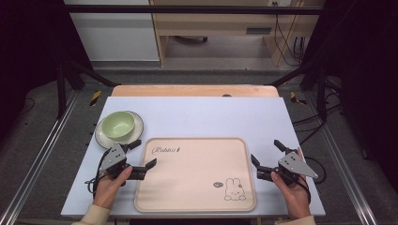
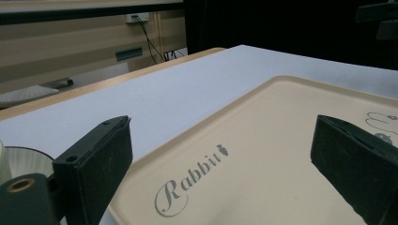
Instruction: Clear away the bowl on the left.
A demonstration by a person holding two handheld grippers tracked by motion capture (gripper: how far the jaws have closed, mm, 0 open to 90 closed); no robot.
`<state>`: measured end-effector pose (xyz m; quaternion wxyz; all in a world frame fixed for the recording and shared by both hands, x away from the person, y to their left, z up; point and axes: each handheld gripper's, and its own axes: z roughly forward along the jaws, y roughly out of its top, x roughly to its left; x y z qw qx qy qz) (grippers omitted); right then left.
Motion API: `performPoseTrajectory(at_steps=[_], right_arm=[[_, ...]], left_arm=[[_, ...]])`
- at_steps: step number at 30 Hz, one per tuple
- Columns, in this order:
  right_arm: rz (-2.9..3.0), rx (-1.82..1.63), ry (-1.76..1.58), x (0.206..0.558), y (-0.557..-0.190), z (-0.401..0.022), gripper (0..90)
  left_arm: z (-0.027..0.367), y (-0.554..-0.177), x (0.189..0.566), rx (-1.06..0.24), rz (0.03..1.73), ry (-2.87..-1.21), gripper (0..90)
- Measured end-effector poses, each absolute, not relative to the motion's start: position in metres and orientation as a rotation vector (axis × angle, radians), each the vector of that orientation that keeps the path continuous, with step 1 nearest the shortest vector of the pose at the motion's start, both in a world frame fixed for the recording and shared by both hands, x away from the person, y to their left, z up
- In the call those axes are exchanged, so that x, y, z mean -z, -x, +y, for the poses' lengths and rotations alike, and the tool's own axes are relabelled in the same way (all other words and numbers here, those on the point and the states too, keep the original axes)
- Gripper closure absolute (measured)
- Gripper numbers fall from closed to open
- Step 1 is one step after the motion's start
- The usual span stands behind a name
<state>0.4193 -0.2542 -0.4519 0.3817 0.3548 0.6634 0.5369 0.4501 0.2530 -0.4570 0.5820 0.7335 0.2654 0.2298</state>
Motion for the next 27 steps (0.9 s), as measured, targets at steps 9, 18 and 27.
performPoseTrajectory(at_steps=[9,18,27], right_arm=[[1.695,-1.363,-0.918,0.452,-0.418,-0.254,3.3],[1.716,-1.361,-0.915,0.454,-0.419,-0.25,3.3],[1.717,-1.357,-0.916,0.455,-0.42,-0.25,3.3]], left_arm=[[0.262,-0.451,0.436,-0.63,0.79,-1.744,7.8],[0.298,-0.47,0.416,-0.761,0.976,-1.724,12.0],[0.318,-0.487,0.406,-0.76,1.011,-1.756,10.3]])
